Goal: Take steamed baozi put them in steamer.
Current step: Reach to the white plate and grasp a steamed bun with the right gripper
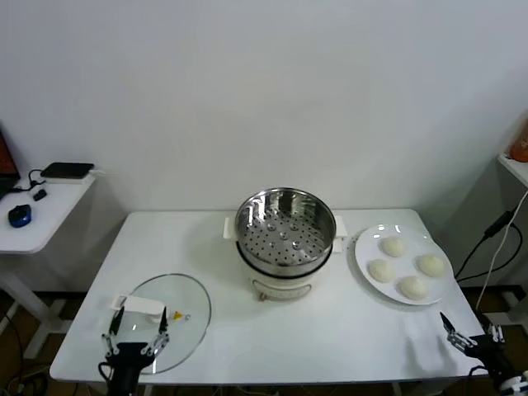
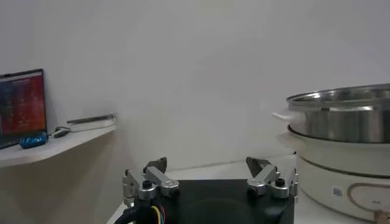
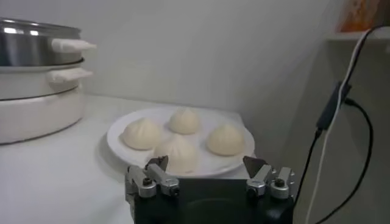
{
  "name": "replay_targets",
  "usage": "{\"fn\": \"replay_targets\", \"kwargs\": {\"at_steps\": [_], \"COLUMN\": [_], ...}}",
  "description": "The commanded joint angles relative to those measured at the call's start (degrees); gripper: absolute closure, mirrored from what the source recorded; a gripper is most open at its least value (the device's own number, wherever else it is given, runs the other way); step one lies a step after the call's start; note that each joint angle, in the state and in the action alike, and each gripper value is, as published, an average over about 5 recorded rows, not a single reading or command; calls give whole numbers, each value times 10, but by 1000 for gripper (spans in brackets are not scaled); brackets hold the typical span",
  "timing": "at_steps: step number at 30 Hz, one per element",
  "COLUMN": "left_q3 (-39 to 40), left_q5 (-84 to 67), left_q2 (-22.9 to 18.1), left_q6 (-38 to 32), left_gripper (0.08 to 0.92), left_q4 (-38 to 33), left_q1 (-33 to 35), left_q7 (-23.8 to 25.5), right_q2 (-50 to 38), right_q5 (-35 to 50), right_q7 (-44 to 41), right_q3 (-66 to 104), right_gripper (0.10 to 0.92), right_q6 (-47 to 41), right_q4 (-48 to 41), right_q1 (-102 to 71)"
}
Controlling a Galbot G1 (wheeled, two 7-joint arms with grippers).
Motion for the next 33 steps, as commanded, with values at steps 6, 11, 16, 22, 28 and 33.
{"fn": "replay_targets", "kwargs": {"at_steps": [6, 11, 16, 22, 28, 33], "left_q3": [5, 11, 11, 16, 25, 25], "left_q5": [-3, -4, -4, -2, 1, 1], "left_q2": [-1, -3, -5, -5, -7, -6], "left_q6": [-11, -18, -16, -13, -14, -15], "left_gripper": [177, 177, 177, 177, 177, 177], "left_q4": [-1, -3, -2, 0, 2, 5], "left_q1": [2, 5, -1, -8, -11, -13], "left_q7": [1, 0, 0, 0, 0, -1], "right_q2": [-135, -204, -257, -262, -211, -131], "right_q5": [-51, -54, -92, -161, -216, -252], "right_q7": [16, -50, -161, -295, -430, -504], "right_q3": [-143, -266, -379, -573, -789, -949], "right_gripper": [203, 203, 203, 203, 203, 203], "right_q6": [-177, -215, -206, -175, -151, -110], "right_q4": [28, -14, -81, -171, -261, -360], "right_q1": [275, 408, 521, 712, 940, 1080]}}
